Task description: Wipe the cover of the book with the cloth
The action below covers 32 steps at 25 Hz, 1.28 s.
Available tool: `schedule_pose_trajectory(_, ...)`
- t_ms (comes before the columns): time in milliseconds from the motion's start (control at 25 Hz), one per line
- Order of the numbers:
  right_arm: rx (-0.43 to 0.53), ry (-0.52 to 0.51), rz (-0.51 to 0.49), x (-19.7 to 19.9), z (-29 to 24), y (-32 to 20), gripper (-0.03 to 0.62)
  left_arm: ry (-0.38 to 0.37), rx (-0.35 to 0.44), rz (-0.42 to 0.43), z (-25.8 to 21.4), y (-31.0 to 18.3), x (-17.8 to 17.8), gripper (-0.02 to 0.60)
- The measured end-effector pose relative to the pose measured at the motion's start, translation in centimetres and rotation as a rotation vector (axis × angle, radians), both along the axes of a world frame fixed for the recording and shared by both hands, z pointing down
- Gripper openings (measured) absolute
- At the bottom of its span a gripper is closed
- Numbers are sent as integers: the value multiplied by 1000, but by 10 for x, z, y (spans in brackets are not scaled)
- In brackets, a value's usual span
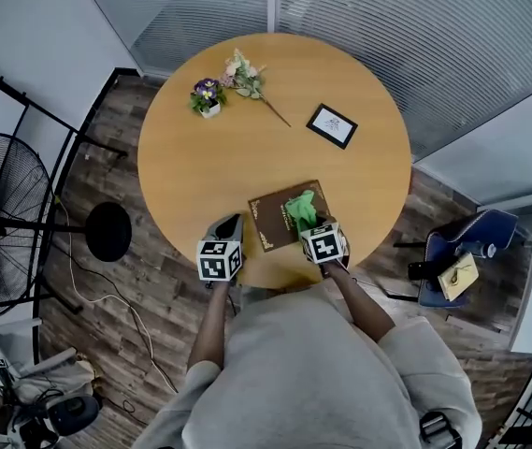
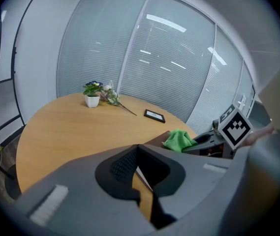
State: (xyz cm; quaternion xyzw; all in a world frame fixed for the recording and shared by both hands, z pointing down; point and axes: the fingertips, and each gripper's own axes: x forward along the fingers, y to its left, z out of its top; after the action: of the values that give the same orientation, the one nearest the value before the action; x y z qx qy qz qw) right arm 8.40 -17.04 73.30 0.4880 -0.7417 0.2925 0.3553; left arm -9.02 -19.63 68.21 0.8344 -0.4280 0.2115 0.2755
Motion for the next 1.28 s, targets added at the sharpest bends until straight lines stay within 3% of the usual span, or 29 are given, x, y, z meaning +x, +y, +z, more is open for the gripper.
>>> schedule_pose_trajectory(1280,50,100,120,90,2,-2,98,-8,23,37,-8,-4,7,9)
